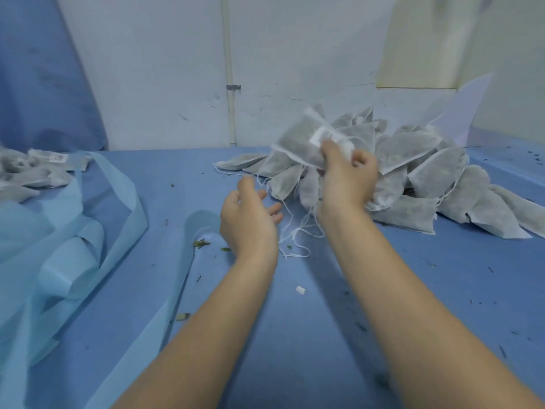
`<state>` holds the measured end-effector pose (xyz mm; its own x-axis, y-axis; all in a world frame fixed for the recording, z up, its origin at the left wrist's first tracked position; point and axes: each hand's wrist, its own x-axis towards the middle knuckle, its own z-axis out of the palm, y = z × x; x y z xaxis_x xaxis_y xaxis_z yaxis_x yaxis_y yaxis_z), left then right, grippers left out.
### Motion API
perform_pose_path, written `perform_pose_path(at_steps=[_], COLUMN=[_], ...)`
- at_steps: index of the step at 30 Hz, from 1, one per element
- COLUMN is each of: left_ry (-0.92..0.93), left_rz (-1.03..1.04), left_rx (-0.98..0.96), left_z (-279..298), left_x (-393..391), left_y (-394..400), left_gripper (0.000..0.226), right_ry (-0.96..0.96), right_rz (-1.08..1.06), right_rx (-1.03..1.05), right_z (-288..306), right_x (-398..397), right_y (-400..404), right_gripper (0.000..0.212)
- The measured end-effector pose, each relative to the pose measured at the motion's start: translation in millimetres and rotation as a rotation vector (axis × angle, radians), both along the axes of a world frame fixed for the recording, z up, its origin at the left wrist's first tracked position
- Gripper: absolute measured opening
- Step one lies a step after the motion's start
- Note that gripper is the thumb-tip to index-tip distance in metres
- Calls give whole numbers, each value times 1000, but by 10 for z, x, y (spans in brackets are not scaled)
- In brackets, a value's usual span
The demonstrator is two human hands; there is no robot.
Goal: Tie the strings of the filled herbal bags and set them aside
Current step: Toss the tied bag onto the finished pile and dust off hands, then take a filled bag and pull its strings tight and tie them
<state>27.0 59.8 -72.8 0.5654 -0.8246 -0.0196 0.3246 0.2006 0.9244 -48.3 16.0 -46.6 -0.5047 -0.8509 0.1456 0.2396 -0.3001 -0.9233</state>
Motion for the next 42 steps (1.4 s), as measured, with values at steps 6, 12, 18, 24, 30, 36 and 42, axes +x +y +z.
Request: perform_pose_path(at_steps=[6,12,18,24,30,36,42], left_ry=[-159,-386,-697,-1039,-1192,-1470,-1517], left_rz=[122,15,-184,-380,-222,-157,-111], left_rx=[95,80,78,118,195,332,214], left_z=[92,28,-78,-208,-279,-419,-433], left_x=[66,-39,-417,-910,-1048,-1052,-961], left_y=[-29,-25,-68,-270,-634,-749,-722], left_gripper=[36,32,16,21,27,27,21], right_ry=[572,378,301,323,259,250,345], right_rz=[769,678,544,343,235,222,252], right_rx=[-59,-30,-46,43,121,181,199], right_z=[200,92,-66,-295,-491,-521,-553], right_x=[727,443,-118,-825,-1283,-1348,-1317], right_y=[25,-6,48,52,67,26,14], right_gripper=[52,33,25,31,24,26,26])
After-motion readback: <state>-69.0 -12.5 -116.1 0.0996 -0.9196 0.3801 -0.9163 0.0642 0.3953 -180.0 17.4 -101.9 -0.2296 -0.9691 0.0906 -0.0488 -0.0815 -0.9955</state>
